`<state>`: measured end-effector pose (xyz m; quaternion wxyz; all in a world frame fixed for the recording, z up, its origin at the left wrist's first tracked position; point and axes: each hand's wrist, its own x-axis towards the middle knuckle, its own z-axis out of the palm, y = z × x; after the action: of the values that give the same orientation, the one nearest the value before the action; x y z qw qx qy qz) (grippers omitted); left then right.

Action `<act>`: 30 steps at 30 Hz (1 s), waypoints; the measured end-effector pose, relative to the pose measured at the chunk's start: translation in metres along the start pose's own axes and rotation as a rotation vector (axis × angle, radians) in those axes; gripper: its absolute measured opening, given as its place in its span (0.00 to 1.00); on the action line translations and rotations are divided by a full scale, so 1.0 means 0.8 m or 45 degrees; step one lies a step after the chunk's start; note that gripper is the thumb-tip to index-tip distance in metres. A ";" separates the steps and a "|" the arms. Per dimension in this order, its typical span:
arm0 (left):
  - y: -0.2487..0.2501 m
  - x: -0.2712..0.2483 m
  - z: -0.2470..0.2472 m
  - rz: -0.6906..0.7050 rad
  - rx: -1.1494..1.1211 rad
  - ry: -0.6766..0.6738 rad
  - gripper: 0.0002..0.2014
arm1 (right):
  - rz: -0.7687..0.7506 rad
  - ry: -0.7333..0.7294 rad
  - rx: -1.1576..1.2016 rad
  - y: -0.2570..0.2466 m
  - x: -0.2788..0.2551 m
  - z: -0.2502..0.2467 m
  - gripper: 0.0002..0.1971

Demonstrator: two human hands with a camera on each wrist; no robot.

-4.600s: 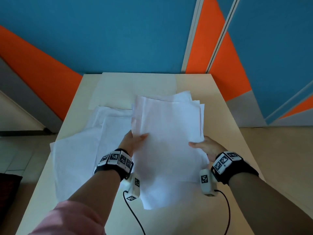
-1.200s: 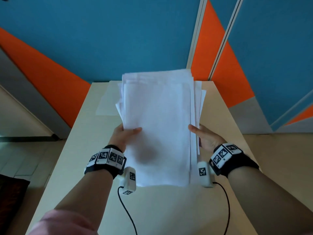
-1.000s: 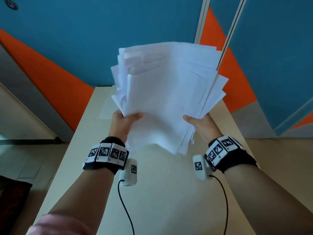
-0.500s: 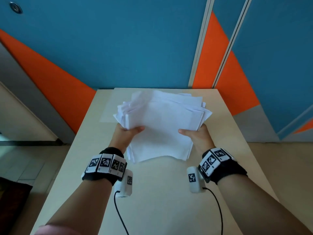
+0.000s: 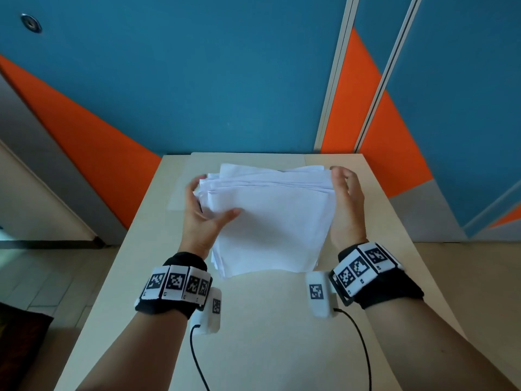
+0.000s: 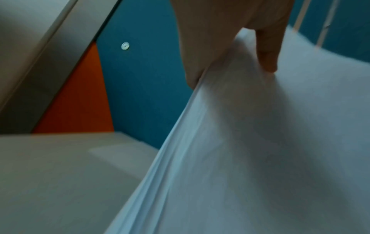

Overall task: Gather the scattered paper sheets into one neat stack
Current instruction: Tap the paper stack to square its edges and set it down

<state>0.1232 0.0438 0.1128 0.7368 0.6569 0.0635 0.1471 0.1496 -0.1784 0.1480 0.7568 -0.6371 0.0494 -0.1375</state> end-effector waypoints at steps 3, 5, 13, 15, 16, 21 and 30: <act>0.021 -0.002 0.003 0.398 0.276 0.045 0.46 | -0.136 0.089 -0.061 -0.013 0.001 0.014 0.17; 0.033 0.000 0.004 0.647 0.580 0.015 0.45 | -0.153 0.144 -0.077 -0.013 0.002 0.019 0.15; 0.053 -0.008 0.009 0.819 1.220 -0.058 0.24 | -0.128 0.255 -0.140 -0.008 0.008 0.031 0.23; 0.050 -0.007 0.005 0.775 1.169 -0.026 0.20 | -0.119 0.276 -0.155 -0.007 0.011 0.028 0.18; 0.047 -0.007 0.001 0.755 1.138 0.003 0.18 | -0.121 0.286 -0.170 -0.006 0.013 0.025 0.16; 0.018 -0.007 -0.016 0.441 0.651 0.035 0.23 | -0.116 0.172 -0.053 0.004 -0.001 0.000 0.08; -0.011 0.001 -0.019 -0.189 -0.028 -0.212 0.40 | 0.209 -0.622 -0.150 0.030 -0.005 -0.050 0.40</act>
<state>0.1211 0.0580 0.1021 0.7555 0.6522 0.0487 0.0377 0.1391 -0.2120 0.1166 0.7166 -0.6881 -0.0755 0.0855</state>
